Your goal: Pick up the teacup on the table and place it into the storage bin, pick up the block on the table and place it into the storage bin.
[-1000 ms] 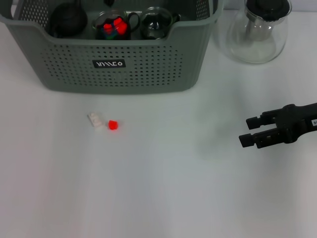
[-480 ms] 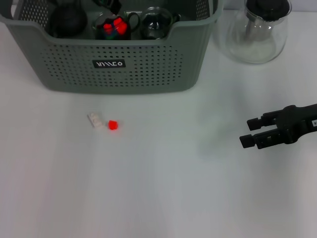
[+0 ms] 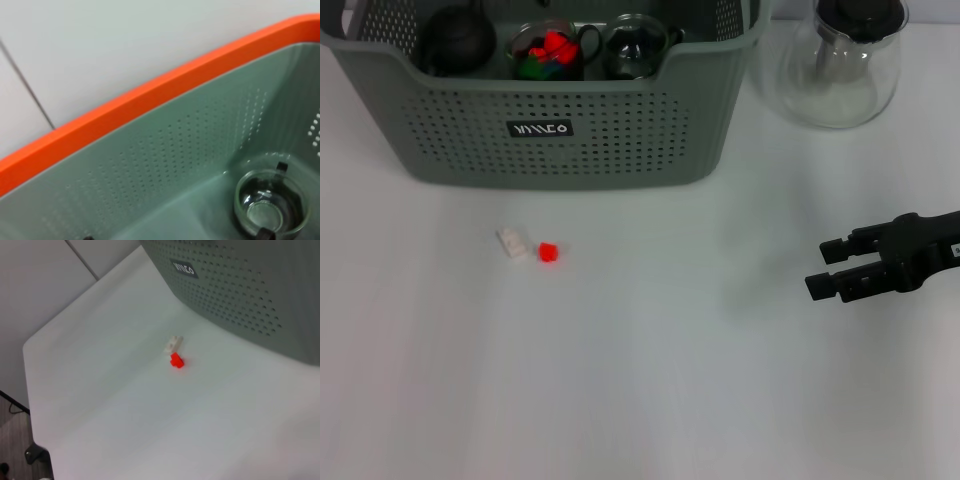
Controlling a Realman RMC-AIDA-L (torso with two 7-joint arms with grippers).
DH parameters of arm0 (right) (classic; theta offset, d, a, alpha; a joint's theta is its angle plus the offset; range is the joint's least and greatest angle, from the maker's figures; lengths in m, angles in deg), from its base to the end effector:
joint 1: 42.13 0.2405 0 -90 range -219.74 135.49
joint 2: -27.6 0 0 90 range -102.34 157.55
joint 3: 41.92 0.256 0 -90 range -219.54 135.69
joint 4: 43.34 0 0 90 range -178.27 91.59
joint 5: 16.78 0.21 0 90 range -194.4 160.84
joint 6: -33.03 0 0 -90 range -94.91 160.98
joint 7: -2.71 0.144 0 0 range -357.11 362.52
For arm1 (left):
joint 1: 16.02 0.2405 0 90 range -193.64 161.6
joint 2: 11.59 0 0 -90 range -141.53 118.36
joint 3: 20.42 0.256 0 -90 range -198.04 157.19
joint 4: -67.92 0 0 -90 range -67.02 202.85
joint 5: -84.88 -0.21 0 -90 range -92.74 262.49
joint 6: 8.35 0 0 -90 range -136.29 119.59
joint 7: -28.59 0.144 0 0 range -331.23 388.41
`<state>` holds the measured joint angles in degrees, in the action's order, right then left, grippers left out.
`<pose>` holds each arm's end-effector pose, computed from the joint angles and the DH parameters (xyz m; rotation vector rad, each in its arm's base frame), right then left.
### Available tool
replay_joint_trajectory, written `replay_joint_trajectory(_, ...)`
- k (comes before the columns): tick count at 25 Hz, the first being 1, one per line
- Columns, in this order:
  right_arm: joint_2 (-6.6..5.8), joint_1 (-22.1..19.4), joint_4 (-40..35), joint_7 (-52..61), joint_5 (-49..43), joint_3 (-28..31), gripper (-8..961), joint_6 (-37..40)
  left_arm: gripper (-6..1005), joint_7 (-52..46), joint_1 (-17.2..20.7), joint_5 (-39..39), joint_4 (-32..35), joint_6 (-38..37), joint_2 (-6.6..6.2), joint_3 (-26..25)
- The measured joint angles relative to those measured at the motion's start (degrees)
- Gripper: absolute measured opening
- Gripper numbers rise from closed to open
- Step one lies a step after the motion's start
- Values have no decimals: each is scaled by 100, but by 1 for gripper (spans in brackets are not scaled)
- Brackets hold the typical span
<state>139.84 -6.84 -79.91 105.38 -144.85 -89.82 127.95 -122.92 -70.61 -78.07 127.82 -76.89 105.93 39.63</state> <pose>0.2732 0.3286 0.0150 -2.9396 1.0828 0.2325 -0.1378 0.4714 0.0521 -2.1967 -0.8781 0.1983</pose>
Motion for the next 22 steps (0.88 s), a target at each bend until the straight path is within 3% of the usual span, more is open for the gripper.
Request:
replay_joint_trajectory(3, 0, -4, -7, -30, -9, 0, 824, 1, 642, 119, 500, 512, 1168, -392, 99, -125)
replay_joint_trajectory(5, -3, -4, -10, -40, -35, 6, 825, 1, 853, 425, 945, 1348, 2064, -732, 169, -440)
replay_joint_trajectory(6, -5, -6, -13, -42, -47, 12, 825, 1, 853, 627, 1130, 1885, 2380, -934, 187, -619)
replay_joint_trajectory(7, -6, -13, -16, -43, -55, 19, 825, 1, 852, 627, 1130, 1885, 2380, -934, 187, -619)
replay_joint_trajectory(8, -7, -20, -18, -44, -60, 24, 825, 2, 852, 1237, 1650, 3412, 3011, -1500, 209, -1052)
replay_joint_trajectory(12, -16, -43, -25, -51, -61, 38, 825, 0, 850, 2459, 2502, 5538, 3380, -2461, 251, -1320)
replay_joint_trajectory(15, -17, -47, -17, -38, -61, 47, 825, -4, 849, 3477, 3047, 6372, 3411, -3500, 403, -1292)
replay_joint_trajectory(18, -18, -45, -10, -2, -59, 52, 825, -17, 848, 3984, 3318, 6290, 3427, -4510, 618, -1141)
replay_joint_trajectory(22, -17, -27, 18, 1, -58, 53, 825, -75, 845, 4039, 3507, 5163, 3414, -4661, 665, -210)
